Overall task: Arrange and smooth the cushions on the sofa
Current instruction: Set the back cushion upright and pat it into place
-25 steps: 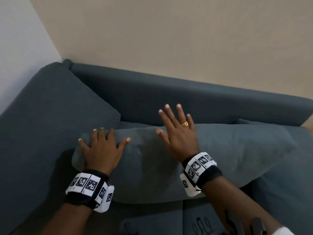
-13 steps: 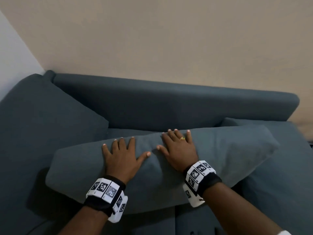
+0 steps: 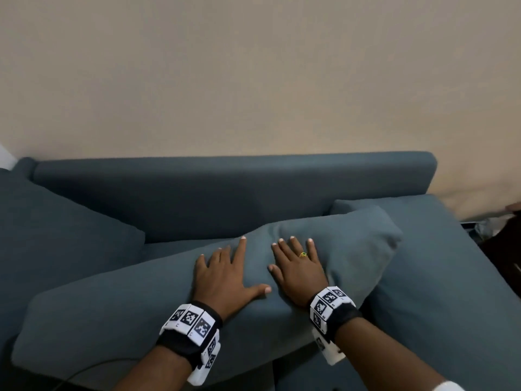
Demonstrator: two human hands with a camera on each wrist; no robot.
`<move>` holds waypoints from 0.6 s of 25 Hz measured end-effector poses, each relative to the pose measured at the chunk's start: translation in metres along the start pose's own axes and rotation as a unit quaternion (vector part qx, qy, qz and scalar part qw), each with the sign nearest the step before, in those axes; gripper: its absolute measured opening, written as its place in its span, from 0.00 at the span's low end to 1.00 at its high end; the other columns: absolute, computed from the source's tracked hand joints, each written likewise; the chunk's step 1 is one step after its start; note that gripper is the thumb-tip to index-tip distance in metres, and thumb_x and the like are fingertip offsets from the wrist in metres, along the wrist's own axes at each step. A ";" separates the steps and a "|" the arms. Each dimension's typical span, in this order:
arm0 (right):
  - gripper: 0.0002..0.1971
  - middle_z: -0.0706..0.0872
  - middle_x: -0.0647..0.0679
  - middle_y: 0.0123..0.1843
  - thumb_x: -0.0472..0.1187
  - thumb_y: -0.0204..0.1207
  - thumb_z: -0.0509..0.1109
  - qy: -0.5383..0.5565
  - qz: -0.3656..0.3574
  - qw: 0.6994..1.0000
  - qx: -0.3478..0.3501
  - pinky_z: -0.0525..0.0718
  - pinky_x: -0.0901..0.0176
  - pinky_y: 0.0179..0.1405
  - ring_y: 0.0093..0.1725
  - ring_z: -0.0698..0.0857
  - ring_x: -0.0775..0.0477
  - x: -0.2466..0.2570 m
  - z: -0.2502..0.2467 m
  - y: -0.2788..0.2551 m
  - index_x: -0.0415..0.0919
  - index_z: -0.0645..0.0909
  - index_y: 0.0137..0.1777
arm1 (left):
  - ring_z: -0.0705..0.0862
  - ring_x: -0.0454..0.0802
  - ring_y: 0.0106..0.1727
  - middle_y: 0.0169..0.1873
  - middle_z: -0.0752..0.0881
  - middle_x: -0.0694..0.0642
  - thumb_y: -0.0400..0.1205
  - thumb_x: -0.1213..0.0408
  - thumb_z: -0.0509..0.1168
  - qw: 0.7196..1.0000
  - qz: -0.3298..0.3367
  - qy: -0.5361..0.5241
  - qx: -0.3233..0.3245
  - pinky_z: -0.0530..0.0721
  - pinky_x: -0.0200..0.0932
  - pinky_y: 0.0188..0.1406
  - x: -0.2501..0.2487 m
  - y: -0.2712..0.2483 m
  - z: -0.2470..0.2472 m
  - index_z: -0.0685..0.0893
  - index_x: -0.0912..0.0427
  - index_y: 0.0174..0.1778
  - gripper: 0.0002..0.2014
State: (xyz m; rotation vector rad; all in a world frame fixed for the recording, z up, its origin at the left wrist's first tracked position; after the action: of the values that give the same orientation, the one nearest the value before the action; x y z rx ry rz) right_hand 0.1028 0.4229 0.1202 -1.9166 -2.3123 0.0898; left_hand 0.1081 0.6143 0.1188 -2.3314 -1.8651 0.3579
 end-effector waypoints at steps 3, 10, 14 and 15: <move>0.34 0.72 0.52 0.85 0.65 0.85 0.40 0.059 0.053 0.993 -0.086 0.44 0.32 0.87 0.87 0.64 0.47 -0.030 -0.032 0.003 0.52 0.68 0.84 | 0.68 0.57 0.81 0.81 0.70 0.58 0.64 0.11 0.42 1.000 -0.010 0.022 0.007 0.59 0.69 0.80 -0.011 0.003 -0.006 0.49 0.42 0.88 0.59; 0.38 0.70 0.49 0.86 0.70 0.83 0.42 0.037 0.059 0.997 -0.033 0.33 0.31 0.85 0.87 0.63 0.45 -0.081 -0.028 -0.008 0.49 0.65 0.86 | 0.58 0.62 0.86 0.87 0.58 0.61 0.61 0.10 0.40 0.999 0.010 0.028 0.029 0.60 0.69 0.78 -0.055 0.020 -0.006 0.44 0.44 0.89 0.62; 0.44 0.59 0.51 0.90 0.73 0.80 0.29 0.003 0.098 0.994 -0.047 0.44 0.32 0.86 0.90 0.45 0.50 -0.127 -0.029 -0.019 0.51 0.58 0.89 | 0.53 0.61 0.88 0.88 0.52 0.62 0.63 0.10 0.39 0.999 0.010 0.026 0.040 0.57 0.71 0.81 -0.064 0.025 -0.004 0.39 0.39 0.88 0.59; 0.50 0.56 0.52 0.91 0.75 0.74 0.20 -0.004 0.080 0.996 -0.025 0.38 0.34 0.85 0.89 0.42 0.51 -0.137 -0.015 -0.023 0.51 0.55 0.90 | 0.53 0.60 0.88 0.88 0.53 0.61 0.64 0.11 0.38 0.999 0.014 0.027 0.041 0.57 0.71 0.81 -0.065 0.025 -0.004 0.38 0.37 0.87 0.57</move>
State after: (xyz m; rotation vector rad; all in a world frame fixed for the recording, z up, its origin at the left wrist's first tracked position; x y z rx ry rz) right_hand 0.1077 0.2841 0.1292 -2.1268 -2.1817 0.0562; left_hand 0.1195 0.5451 0.1234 -2.2920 -1.7612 0.3632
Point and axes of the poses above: each hand's wrist, its own y-axis towards the middle knuckle, its own z-axis out of the palm, x = y × z, the point moved 2 cm from there along y, towards the middle knuckle
